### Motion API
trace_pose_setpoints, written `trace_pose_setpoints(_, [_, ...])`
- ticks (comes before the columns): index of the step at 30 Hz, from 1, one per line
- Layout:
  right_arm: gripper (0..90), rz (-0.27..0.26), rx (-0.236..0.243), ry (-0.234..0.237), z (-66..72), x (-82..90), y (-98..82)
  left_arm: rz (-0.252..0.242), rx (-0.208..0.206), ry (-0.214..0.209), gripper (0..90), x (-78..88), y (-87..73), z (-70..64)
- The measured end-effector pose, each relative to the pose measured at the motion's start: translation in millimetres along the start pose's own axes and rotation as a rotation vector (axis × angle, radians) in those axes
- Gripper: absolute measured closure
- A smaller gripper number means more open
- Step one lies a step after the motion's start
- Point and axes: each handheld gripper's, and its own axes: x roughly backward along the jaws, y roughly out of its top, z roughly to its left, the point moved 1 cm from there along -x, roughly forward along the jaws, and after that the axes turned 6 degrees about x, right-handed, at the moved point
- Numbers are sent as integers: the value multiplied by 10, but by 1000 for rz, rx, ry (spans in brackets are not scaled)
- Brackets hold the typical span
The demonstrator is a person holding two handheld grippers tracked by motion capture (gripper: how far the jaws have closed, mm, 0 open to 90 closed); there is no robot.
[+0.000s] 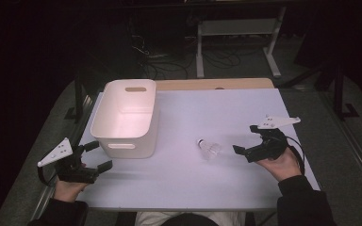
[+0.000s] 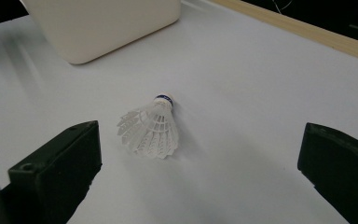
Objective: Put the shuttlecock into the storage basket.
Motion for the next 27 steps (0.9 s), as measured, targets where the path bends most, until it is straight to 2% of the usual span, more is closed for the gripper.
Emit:
trace_pose_setpoints(8, [0,8,22,7,2,-30,76,-2,3,0,0,0,0,-2])
trace_pose_setpoints(17, [0,17,5,26,-45,-79,113,0,1,0,0,-3,-1,-1])
trace_pose_setpoints(27, [0,36,11,30,-77,-133,195,-1,3,2,0,-1,-1,-3])
